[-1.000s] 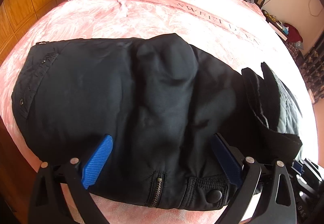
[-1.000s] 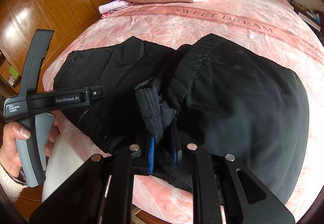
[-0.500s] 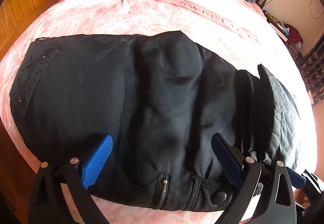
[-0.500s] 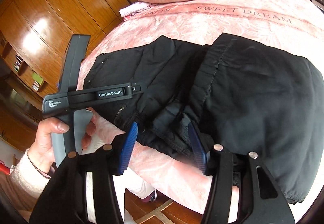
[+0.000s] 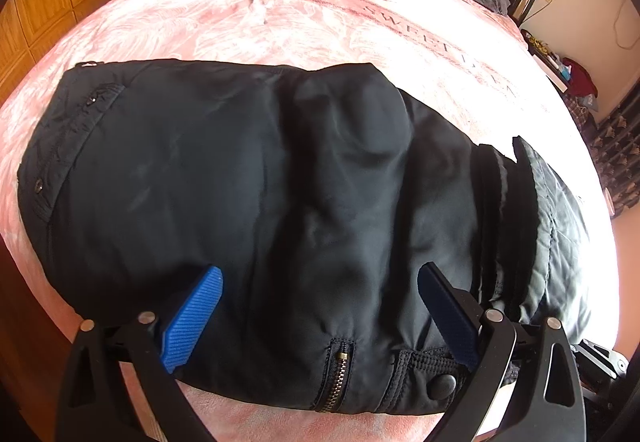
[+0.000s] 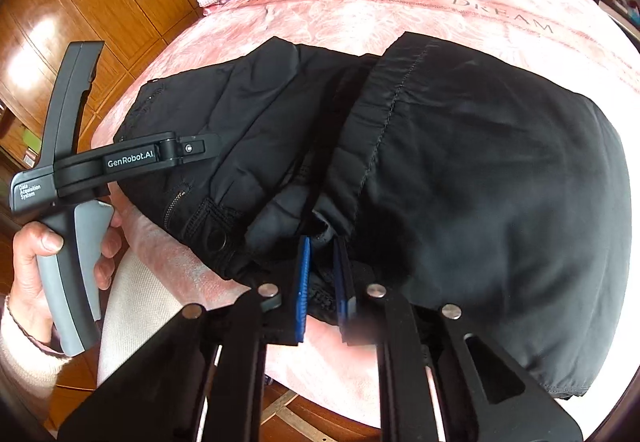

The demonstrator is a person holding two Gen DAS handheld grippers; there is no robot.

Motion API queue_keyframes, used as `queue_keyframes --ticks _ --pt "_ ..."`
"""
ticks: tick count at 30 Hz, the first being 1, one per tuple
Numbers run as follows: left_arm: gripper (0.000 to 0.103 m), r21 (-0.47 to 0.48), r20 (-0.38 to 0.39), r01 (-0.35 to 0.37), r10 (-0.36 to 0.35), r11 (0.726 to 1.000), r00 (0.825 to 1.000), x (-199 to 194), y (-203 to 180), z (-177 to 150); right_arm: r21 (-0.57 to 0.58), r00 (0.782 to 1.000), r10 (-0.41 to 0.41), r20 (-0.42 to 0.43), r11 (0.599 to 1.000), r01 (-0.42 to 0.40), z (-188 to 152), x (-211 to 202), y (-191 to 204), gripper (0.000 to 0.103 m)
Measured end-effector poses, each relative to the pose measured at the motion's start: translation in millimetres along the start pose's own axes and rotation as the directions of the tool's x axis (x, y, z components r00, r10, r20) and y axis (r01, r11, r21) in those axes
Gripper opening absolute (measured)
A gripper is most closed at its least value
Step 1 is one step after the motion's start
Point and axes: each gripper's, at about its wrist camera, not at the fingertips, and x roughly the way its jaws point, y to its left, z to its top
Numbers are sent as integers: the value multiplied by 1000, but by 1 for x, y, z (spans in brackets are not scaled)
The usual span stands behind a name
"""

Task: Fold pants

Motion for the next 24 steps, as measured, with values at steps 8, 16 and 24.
queue_keyframes --ticks 8,16,24 --pt "99 19 -3 -12 12 1000 1000 10 1 0 -82 990 96 100 993 -88 15 -38 25 7" --pt "99 -29 -5 21 -22 999 1000 6 7 3 -79 993 114 -18 990 -115 12 -1 26 7" --pt "99 22 -1 53 -53 998 999 1 -19 12 -25 991 114 -69 993 -116 0 28 16 11"
